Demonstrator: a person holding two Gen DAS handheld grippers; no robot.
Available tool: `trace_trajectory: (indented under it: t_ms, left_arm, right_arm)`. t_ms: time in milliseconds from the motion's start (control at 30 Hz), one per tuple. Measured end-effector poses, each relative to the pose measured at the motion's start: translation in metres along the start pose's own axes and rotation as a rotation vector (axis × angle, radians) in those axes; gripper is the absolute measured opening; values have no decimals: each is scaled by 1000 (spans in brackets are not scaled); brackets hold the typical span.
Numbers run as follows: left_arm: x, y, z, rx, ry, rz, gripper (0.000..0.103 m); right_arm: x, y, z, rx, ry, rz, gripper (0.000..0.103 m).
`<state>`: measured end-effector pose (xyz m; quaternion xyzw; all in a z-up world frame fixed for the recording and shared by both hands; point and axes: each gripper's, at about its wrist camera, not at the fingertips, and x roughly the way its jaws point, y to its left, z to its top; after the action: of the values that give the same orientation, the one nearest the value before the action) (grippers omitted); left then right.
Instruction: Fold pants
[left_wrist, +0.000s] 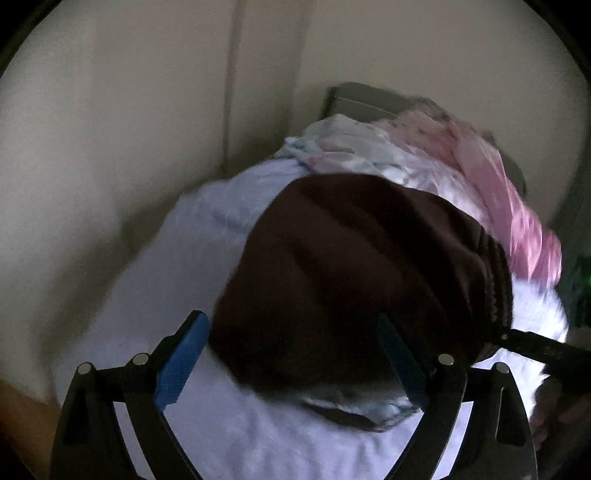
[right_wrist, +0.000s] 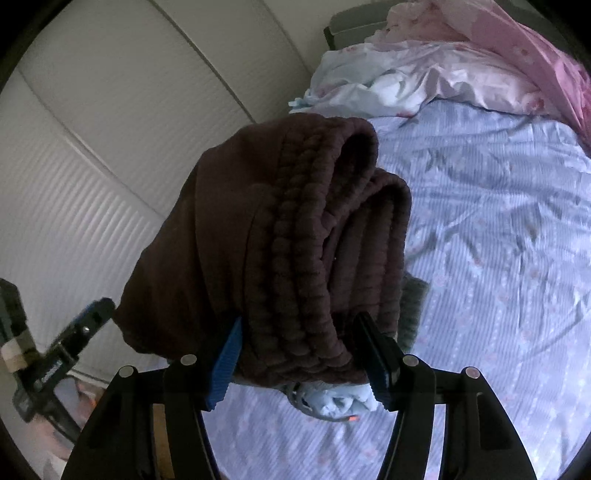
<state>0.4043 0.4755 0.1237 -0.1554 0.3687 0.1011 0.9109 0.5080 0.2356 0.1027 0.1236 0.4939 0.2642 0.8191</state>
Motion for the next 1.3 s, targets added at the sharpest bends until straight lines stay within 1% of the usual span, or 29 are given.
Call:
trace_trajectory:
  t_ms: [33, 100, 167, 200, 300, 333, 400, 500, 533, 567, 600, 633, 667, 733, 767, 800, 867, 933, 967, 1000, 1033, 1067, 1133, 1167, 1233, 1300]
  left_arm:
    - [-4, 4, -15, -65, -3, -23, 96]
    - [-6, 1, -48, -157, 9, -53, 100]
    - [3, -9, -66, -190, 26, -89, 100]
    - [12, -15, -76, -216, 40, -129, 100]
    - [38, -23, -89, -311, 70, -190, 98]
    - [47, -23, -95, -369, 66, -228, 98]
    - [63, -19, -100, -461, 56, -276, 91]
    - [76, -7, -103, -595, 21, -362, 90]
    - [82, -1, -104, -657, 14, -402, 88]
    - [85, 2, -104, -699, 9, -430, 84]
    - [87, 3, -103, -723, 10, -440, 82]
    - [87, 1, -101, -726, 10, -449, 81]
    - [86, -3, -98, -703, -5, -456, 81]
    - [89, -14, -93, -622, -16, -399, 82]
    - [94, -15, -94, -627, -17, -399, 83]
    - [100, -12, -95, -660, -6, -421, 84]
    - [119, -4, -103, -780, 37, -531, 85]
    - [136, -3, -107, -843, 64, -631, 85]
    - [141, -3, -108, -856, 71, -662, 72]
    - [145, -4, -108, -870, 80, -707, 65]
    - [148, -4, -108, -891, 94, -740, 53]
    - [147, -4, -106, -882, 106, -751, 45]
    - [139, -7, -97, -806, 119, -726, 39]
    - [136, -7, -94, -784, 127, -718, 36]
    - [126, -3, -89, -737, 135, -692, 34]
    - [116, 6, -89, -729, 135, -685, 32]
  right_arm:
    - [0, 0, 0, -1, 4, 3, 62]
    - [1, 1, -1, 1, 11, 10, 62]
    - [2, 2, 2, -9, 22, 13, 62]
    - [3, 2, 2, -9, 26, 15, 61]
    - [2, 1, 0, -11, 34, 21, 61]
    - [2, 1, -1, -12, 36, 22, 61]
    - [1, 1, -4, -20, 42, 23, 61]
    - [1, 0, -7, -31, 51, 28, 61]
    - [2, 0, -7, -32, 54, 31, 60]
    - [3, 0, -7, -32, 57, 35, 60]
    - [4, -1, -8, -29, 59, 40, 60]
    - [5, -2, -10, -29, 60, 42, 60]
    - [5, -2, -12, -31, 59, 43, 60]
    - [8, 0, -14, -37, 60, 41, 60]
    - [8, 1, -15, -38, 58, 40, 60]
    - [9, 2, -16, -43, 58, 37, 60]
    - [13, 4, -19, -58, 58, 22, 60]
    - [17, 6, -22, -70, 59, 9, 60]
    - [19, 6, -22, -75, 59, 2, 60]
    - [20, 6, -23, -82, 58, -8, 60]
    - [21, 6, -22, -91, 54, -22, 60]
    - [23, 6, -21, -92, 55, -31, 60]
    - [24, 1, -19, -79, 58, -36, 60]
    - [24, -1, -18, -68, 61, -31, 60]
    - [22, -1, -18, -60, 66, -15, 59]
    - [18, 3, -21, -68, 70, 5, 58]
